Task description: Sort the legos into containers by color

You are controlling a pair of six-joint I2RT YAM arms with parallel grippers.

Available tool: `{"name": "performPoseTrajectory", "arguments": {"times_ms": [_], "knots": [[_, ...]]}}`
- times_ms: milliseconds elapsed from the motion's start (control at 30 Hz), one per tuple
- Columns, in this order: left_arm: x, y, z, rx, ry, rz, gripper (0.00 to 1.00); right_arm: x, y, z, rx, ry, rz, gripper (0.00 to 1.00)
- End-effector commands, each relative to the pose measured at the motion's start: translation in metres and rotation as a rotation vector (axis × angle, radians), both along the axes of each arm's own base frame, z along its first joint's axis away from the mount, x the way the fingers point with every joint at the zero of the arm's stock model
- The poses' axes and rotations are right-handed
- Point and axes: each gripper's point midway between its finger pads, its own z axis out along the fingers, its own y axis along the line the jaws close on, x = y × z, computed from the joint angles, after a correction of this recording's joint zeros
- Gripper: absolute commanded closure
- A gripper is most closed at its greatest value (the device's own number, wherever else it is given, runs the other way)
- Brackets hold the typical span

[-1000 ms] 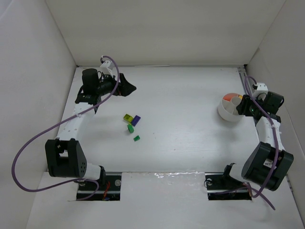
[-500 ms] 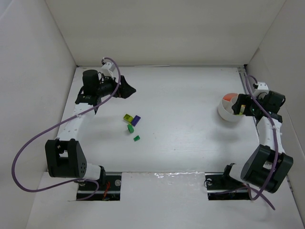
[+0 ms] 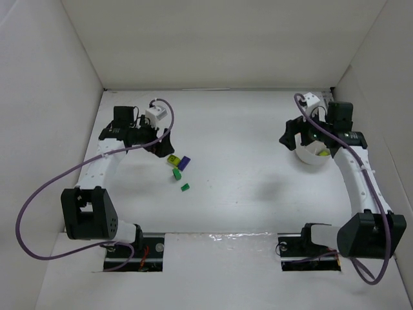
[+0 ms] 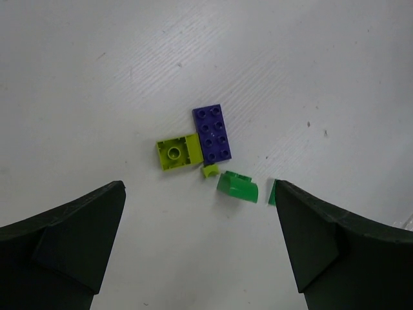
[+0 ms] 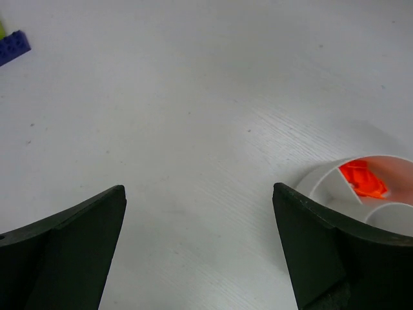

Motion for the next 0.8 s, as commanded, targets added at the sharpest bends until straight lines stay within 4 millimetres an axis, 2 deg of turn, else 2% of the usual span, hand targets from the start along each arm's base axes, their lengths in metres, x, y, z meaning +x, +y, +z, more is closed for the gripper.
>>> {"name": "performPoseTrajectory", "arguments": {"times_ms": [0, 33, 67, 100, 133, 200, 233, 267, 300, 333, 367, 433, 467, 533, 600, 633, 667, 700, 733, 767], "knots": [[-0.016, 0.03, -0.015, 0.151, -0.006, -0.104, 0.0, -0.001, 0.024, 0.009, -0.007, 0.008, 0.072, 0.0], [-0.018, 0.029, -0.01, 0.094, -0.01, -0.118, 0.0, -0.005, 0.048, 0.01, -0.007, -0.003, 0.144, 0.0], [-0.011, 0.041, -0.004, 0.04, -0.035, -0.061, 0.0, -0.001, 0.061, 0.016, -0.01, -0.038, 0.16, 0.0], [-0.007, 0.049, -0.002, 0.015, -0.031, 0.004, 0.0, -0.003, 0.074, 0.011, -0.019, -0.016, 0.168, 0.0], [-0.013, 0.048, -0.004, -0.073, 0.029, 0.074, 0.0, 0.001, 0.098, 0.018, -0.051, -0.069, 0.189, 0.0], [-0.015, 0.049, -0.001, -0.118, 0.027, 0.111, 0.0, 0.006, 0.12, 0.01, -0.066, -0.05, 0.234, 0.0], [-0.015, 0.048, 0.006, -0.119, -0.015, 0.116, 0.0, 0.009, 0.128, 0.008, -0.067, -0.042, 0.253, 0.0], [-0.017, 0.044, 0.002, -0.085, -0.013, 0.113, 0.0, 0.012, 0.135, 0.006, -0.069, -0.035, 0.267, 0.0], [-0.02, 0.041, 0.0, -0.015, -0.076, 0.029, 0.0, 0.015, 0.143, 0.011, -0.061, -0.034, 0.286, 0.0], [-0.027, 0.03, -0.001, 0.031, -0.118, -0.069, 0.0, 0.021, 0.148, -0.002, -0.057, 0.018, 0.293, 0.0], [-0.043, 0.028, -0.012, 0.078, -0.103, -0.158, 0.0, 0.02, 0.15, -0.008, -0.054, 0.06, 0.309, 0.0], [-0.046, 0.032, -0.015, 0.183, -0.196, -0.299, 0.0, 0.029, 0.156, -0.011, -0.005, 0.121, 0.325, 0.0], [-0.044, 0.032, -0.019, 0.241, -0.271, -0.399, 0.0, 0.031, 0.154, -0.011, 0.014, 0.146, 0.332, 0.0], [-0.039, 0.036, -0.025, 0.293, -0.306, -0.473, 0.0, 0.03, 0.142, -0.01, 0.066, 0.178, 0.361, 0.0], [-0.037, 0.038, -0.046, 0.332, -0.277, -0.591, 0.0, 0.04, 0.136, -0.009, 0.059, 0.146, 0.314, 0.0], [-0.028, 0.04, -0.042, 0.353, -0.289, -0.629, 0.03, 0.042, 0.13, -0.015, 0.033, 0.152, 0.285, 0.0], [-0.026, 0.038, -0.048, 0.363, -0.272, -0.686, 0.06, 0.042, 0.124, -0.014, 0.021, 0.142, 0.272, 0.0], [-0.033, 0.039, -0.071, 0.35, -0.17, -0.756, 0.14, 0.041, 0.123, -0.008, 0.022, 0.126, 0.272, 0.0], [-0.019, 0.042, -0.067, 0.382, -0.222, -0.821, 0.17, 0.042, 0.114, -0.009, 0.024, 0.127, 0.251, 0.0], [-0.013, 0.042, -0.07, 0.378, -0.218, -0.85, 0.18, 0.038, 0.112, -0.016, 0.015, 0.154, 0.243, 0.0]]}}
